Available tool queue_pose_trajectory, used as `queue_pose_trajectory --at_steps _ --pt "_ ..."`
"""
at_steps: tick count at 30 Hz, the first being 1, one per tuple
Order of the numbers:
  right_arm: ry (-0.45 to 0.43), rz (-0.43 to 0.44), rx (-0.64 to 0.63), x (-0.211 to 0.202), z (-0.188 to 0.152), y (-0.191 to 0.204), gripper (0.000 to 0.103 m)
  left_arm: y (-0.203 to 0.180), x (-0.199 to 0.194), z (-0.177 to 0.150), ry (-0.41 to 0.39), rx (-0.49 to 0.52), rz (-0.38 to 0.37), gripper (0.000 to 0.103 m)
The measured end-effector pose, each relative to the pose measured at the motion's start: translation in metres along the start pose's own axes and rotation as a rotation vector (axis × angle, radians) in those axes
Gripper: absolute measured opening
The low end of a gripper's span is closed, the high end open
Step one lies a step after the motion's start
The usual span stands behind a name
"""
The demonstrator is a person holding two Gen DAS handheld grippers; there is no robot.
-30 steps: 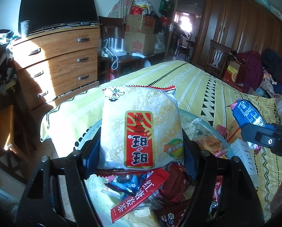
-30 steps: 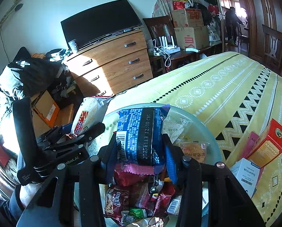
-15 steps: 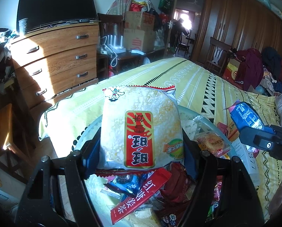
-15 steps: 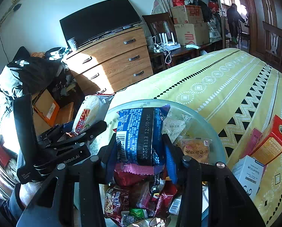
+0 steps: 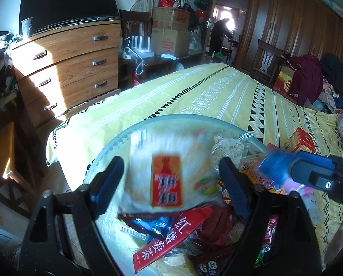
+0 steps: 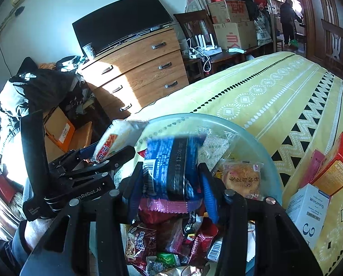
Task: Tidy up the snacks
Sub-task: 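Carry both packets over the basin and open both grippers to drop them, then move both empty tools back over the bed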
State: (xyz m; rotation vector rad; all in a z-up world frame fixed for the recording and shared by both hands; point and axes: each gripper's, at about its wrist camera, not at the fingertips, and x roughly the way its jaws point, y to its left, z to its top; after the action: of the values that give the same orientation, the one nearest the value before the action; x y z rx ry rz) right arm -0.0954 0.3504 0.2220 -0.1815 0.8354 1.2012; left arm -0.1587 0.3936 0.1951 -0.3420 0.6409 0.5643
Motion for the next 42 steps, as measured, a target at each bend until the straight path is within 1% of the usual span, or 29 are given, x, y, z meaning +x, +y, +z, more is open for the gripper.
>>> queue_pose_trajectory --at_steps 1,2,5,6,7,9,11,13,16,21,24,25,27,32,34,36,38,40,42 --pt "-0.001 -0.008 -0.003 -0.001 0.000 0.001 0.066 0.000 -0.001 0.000 -0.003 -0.002 0.003 0.096" --pt "-0.004 -0.014 -0.006 -0.002 -0.001 0.002 0.070 -0.001 -0.003 -0.001 -0.008 -0.004 0.005 0.098" --pt "-0.027 -0.024 -0.021 -0.019 -0.006 0.004 0.070 -0.003 -0.010 -0.001 -0.019 -0.011 0.011 0.098" --pt "-0.051 -0.028 -0.021 -0.032 -0.011 0.003 0.070 -0.004 -0.014 -0.001 -0.028 -0.017 0.006 0.098" --pt "-0.065 -0.032 -0.018 -0.040 -0.015 0.000 0.076 -0.005 -0.016 0.000 -0.035 -0.022 0.001 0.098" --pt "-0.097 -0.058 0.002 -0.065 -0.030 -0.010 0.082 -0.013 -0.024 0.002 -0.050 -0.023 -0.015 0.099" --pt "-0.112 -0.081 0.028 -0.086 -0.049 -0.023 0.082 -0.026 -0.034 0.004 -0.070 -0.009 -0.036 0.099" --pt "-0.113 -0.112 0.075 -0.111 -0.076 -0.043 0.082 -0.045 -0.044 0.006 -0.092 0.012 -0.070 0.099" --pt "-0.099 -0.193 0.144 -0.145 -0.124 -0.076 0.083 -0.076 -0.055 0.005 -0.107 0.045 -0.129 0.101" --pt "-0.029 -0.305 0.349 -0.188 -0.218 -0.135 0.083 -0.154 -0.065 -0.010 -0.100 0.164 -0.252 0.102" --pt "-0.011 -0.368 0.460 -0.215 -0.271 -0.162 0.083 -0.209 -0.069 -0.027 -0.070 0.254 -0.346 0.102" --pt "-0.011 -0.385 0.488 -0.222 -0.285 -0.168 0.083 -0.220 -0.070 -0.032 -0.063 0.277 -0.367 0.102" --pt "-0.017 -0.416 0.536 -0.237 -0.306 -0.182 0.083 -0.256 -0.072 -0.050 -0.040 0.348 -0.423 0.102" --pt "-0.038 -0.457 0.626 -0.258 -0.349 -0.209 0.084 -0.308 -0.070 -0.096 0.040 0.477 -0.514 0.102" --pt "-0.032 -0.470 0.640 -0.259 -0.364 -0.219 0.086 -0.323 -0.066 -0.115 0.065 0.509 -0.528 0.102" --pt "-0.012 -0.494 0.656 -0.257 -0.378 -0.230 0.087 -0.339 -0.053 -0.140 0.129 0.557 -0.540 0.102" --pt "-0.001 -0.503 0.676 -0.254 -0.389 -0.242 0.087 -0.351 -0.039 -0.160 0.184 0.579 -0.549 0.102" --pt "0.010 -0.528 0.697 -0.253 -0.401 -0.258 0.087 -0.363 -0.014 -0.185 0.261 0.593 -0.533 0.102" --pt "0.019 -0.557 0.728 -0.253 -0.413 -0.277 0.087 -0.369 0.010 -0.204 0.305 0.588 -0.495 0.102"
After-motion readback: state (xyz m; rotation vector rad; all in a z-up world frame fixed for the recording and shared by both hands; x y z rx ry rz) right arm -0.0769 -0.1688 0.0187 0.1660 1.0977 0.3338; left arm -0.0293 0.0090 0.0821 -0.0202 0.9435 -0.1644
